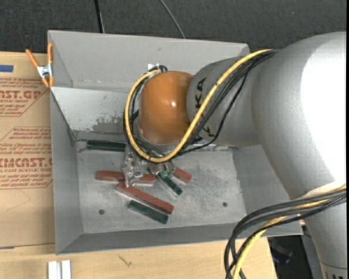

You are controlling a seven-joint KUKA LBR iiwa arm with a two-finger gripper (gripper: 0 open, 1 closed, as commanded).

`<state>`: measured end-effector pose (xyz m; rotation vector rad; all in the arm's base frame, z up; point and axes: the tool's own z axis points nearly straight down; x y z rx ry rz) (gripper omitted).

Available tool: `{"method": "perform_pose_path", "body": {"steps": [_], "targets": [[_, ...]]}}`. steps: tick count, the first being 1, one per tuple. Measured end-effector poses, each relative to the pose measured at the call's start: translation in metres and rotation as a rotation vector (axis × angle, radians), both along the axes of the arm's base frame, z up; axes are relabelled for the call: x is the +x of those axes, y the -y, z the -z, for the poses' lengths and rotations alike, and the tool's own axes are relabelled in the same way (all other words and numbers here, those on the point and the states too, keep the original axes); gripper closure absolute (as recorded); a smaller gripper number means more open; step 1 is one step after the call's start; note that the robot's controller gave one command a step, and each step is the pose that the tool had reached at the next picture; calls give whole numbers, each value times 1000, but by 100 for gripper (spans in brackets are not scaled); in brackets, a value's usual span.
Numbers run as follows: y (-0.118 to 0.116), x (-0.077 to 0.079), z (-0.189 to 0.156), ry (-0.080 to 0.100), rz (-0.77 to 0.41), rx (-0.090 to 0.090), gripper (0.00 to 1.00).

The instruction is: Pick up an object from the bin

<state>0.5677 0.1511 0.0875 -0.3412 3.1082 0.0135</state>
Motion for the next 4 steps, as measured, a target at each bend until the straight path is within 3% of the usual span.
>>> {"method": "perform_pose_path", "body": {"steps": [1,2,3,4], "targets": [[3,-1,6,1,2,-3,0],[4,-4,9,-8,1,-6,100],[4,-4,9,-8,1,-6,100],[-16,-25,-146,-9,21,-8,100]]}}
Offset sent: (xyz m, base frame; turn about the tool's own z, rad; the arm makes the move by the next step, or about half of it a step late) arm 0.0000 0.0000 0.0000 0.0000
